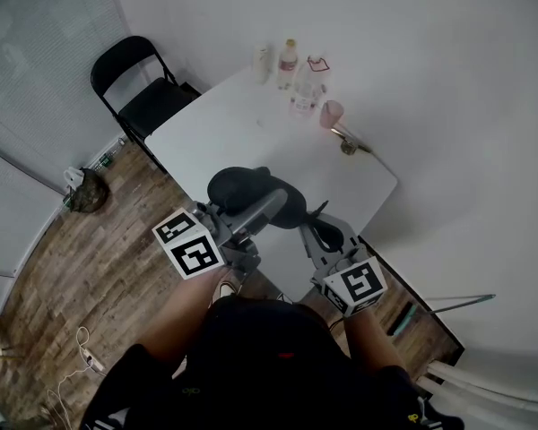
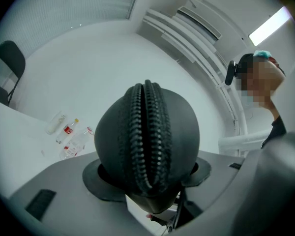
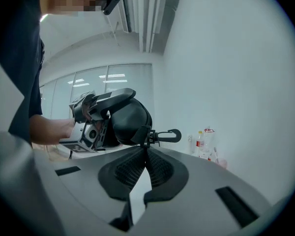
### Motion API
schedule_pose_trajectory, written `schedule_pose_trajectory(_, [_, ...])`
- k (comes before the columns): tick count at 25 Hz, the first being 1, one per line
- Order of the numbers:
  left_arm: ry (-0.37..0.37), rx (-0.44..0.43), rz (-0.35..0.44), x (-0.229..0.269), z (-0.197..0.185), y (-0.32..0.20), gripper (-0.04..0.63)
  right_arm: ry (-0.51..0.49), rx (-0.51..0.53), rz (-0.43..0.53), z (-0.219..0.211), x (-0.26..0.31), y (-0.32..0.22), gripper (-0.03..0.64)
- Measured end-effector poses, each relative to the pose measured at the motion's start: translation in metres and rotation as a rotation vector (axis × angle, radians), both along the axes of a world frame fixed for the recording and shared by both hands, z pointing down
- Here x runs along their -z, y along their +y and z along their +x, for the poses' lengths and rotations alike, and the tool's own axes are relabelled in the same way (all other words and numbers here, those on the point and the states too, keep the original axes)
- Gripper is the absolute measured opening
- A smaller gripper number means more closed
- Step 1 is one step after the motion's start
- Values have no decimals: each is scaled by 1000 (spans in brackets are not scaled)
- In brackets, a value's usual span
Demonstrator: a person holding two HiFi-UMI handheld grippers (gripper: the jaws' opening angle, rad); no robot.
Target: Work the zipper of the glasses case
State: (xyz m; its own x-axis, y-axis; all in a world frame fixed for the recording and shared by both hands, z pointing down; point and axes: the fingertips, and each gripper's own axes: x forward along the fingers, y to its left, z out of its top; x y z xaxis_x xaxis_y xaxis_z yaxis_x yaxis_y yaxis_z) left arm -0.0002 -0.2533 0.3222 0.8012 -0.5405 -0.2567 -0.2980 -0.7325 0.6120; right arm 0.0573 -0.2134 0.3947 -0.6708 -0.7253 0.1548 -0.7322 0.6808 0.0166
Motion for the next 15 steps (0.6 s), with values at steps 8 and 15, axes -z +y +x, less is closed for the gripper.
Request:
schedule_pose_trajectory(8, [-134,-117,57,-9,12,15,285,205,25,144,4,3,1,18])
schedule_pose_trajectory(15, [-240,-235,77,-12,15,28,284,342,83,208,-2,3,9,19])
